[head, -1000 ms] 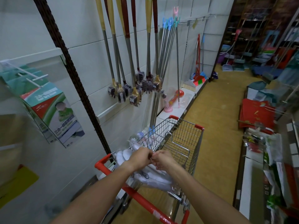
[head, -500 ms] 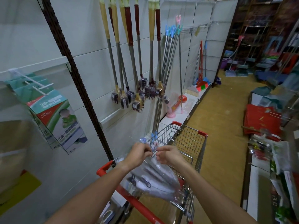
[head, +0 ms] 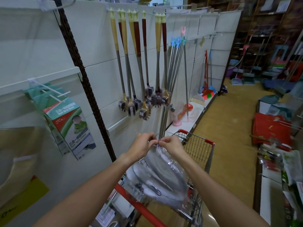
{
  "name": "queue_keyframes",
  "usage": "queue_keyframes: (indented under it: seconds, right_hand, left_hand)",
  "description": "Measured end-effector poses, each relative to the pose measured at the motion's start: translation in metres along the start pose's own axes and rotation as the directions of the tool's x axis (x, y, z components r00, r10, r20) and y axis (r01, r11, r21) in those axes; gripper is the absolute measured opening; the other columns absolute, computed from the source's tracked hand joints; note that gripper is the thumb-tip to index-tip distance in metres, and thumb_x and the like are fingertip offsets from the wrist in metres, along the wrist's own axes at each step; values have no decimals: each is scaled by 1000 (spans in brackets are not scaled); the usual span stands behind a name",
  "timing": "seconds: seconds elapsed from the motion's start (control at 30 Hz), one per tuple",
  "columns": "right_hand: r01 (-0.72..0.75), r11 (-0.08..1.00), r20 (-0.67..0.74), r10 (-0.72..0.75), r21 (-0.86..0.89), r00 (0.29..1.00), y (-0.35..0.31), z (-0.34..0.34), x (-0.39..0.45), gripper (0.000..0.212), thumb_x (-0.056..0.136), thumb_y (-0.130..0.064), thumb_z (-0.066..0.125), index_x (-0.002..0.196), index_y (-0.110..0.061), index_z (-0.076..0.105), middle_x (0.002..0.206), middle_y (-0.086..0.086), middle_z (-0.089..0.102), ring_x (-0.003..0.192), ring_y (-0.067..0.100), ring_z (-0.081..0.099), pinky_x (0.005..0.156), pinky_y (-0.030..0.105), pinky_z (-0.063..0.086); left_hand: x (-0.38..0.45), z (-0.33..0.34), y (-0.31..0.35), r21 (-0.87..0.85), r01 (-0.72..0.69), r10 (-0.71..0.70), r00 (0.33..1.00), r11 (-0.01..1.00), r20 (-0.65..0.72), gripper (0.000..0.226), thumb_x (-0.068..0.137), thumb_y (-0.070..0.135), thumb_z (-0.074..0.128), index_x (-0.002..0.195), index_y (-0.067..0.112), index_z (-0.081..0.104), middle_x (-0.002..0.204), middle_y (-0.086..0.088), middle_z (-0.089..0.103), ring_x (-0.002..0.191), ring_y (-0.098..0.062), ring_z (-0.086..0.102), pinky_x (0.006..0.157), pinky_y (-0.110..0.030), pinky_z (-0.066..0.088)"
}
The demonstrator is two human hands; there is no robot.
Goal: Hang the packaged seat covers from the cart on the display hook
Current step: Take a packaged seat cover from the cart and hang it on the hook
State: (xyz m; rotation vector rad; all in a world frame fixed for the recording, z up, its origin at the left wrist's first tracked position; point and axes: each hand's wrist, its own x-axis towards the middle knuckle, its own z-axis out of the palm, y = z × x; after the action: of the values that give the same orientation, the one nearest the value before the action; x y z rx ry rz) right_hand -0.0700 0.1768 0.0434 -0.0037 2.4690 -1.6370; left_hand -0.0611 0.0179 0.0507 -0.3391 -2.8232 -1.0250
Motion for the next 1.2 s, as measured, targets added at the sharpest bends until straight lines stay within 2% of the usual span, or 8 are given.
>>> queue_keyframes:
  seconds: [0.1, 0.23, 0.3, 0.37, 0.67, 0.87, 1.03, 1.2]
  right_hand:
    - [64, 997, -22, -65, -30, 998, -22, 1, -4, 11, 91, -18, 69, 80, -15, 73, 70, -4, 67, 64, 9, 58, 60, 24, 43]
    - [138, 989, -83, -143, -60, 986, -52, 2, -12, 7, 89, -16, 71, 82, -15, 71, 84, 5, 75, 82, 21, 70, 76, 36, 56]
    - [180, 980, -92, -187, -81, 978, -70, 3, -19, 11, 89, -13, 70, 78, -17, 69, 84, 6, 75, 82, 21, 71, 77, 37, 57]
    - [229, 968, -96, -239, -105, 966, -88, 4, -25, 15, 89, -10, 70, 76, -18, 68, 81, 4, 74, 79, 20, 70, 73, 33, 56]
    - [418, 890, -154, -446, -184, 882, -167, 18, -53, 6, 85, -8, 71, 84, -14, 73, 77, 0, 76, 79, 14, 72, 83, 43, 59]
    - [477, 868, -167, -495, -139, 853, -211, 40, -80, 6, 88, -8, 68, 93, -9, 73, 85, 4, 76, 83, 15, 71, 81, 34, 58]
    - [531, 840, -168, -543, -114, 823, -228, 78, -93, 8, 87, -11, 65, 85, -15, 71, 67, -7, 71, 71, 10, 70, 67, 30, 55]
    - [568, 822, -115, -569, -46, 814, -235, 118, -107, 16, 89, -10, 65, 77, -21, 66, 71, 2, 74, 75, 20, 73, 79, 36, 57]
  left_hand:
    - [-1, -20, 6, -18, -39, 38, 998, 999, -54, 13, 89, 22, 66, 79, 14, 67, 73, 1, 73, 72, -11, 68, 70, -36, 55]
    - [-6, -51, 15, -27, -56, 52, 991, 998, -126, 13, 89, 20, 67, 78, 13, 68, 74, 0, 73, 74, -15, 70, 74, -42, 57]
    - [-11, -69, 21, -36, -71, 64, 983, 997, -169, 14, 89, 18, 68, 76, 13, 67, 74, 0, 73, 74, -14, 70, 75, -41, 58]
    - [-16, -86, 25, -40, -88, 78, 976, 995, -201, 14, 89, 19, 69, 76, 15, 67, 75, 1, 73, 73, -11, 70, 74, -37, 59]
    - [-49, -162, 44, -111, -145, 99, 933, 983, -345, 14, 92, 14, 65, 79, 12, 71, 74, 1, 72, 68, 1, 67, 67, -10, 50]
    - [-73, -206, 42, -117, -149, 81, 889, 982, -450, 13, 90, 18, 68, 80, 12, 73, 72, 3, 73, 68, -2, 69, 68, -11, 51]
    - [-106, -233, 27, -161, -140, 40, 860, 977, -508, 10, 87, 16, 70, 80, 10, 71, 70, -3, 74, 68, -14, 71, 69, -22, 53]
    - [-141, -253, 10, -240, -122, -25, 847, 963, -531, 10, 86, 11, 71, 78, 8, 66, 72, -14, 74, 62, -13, 69, 68, -29, 56]
